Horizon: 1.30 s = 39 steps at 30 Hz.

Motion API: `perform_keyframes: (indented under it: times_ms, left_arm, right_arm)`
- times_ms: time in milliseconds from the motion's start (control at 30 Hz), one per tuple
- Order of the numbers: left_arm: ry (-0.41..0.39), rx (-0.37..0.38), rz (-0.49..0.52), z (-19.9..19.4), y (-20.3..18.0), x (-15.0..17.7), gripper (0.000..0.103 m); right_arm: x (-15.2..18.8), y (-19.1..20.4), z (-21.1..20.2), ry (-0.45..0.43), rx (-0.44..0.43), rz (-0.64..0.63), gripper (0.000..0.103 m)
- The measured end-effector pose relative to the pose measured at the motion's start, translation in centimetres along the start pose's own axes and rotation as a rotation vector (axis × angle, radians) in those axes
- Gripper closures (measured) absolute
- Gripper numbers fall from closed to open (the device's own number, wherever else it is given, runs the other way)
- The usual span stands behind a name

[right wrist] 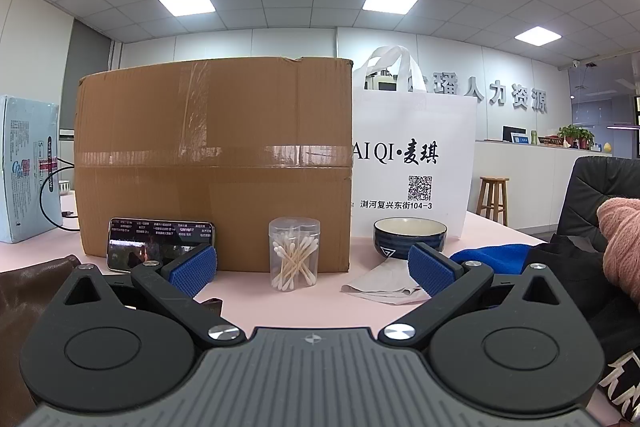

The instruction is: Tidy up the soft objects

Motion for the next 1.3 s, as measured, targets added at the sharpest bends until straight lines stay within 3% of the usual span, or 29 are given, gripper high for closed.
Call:
perform_keyframes:
  times_ms: [1300]
  left_arm:
    - [0.004,0.002,0.003,0.09,-0.37,-0.03,0.0]
  right_arm:
    - [0.17,-0.04,0.07,0.009,-0.003,-0.002,0.0]
Point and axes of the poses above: each gripper's, at about its wrist camera, not at the fingertips, and z roughly the way its jaws point, y to its left, x to its underside, the point moved 3 cm from there along z, roughly the way its jaws point, and after that the axes turned 14 degrees about -z, right-handed, at the moved point
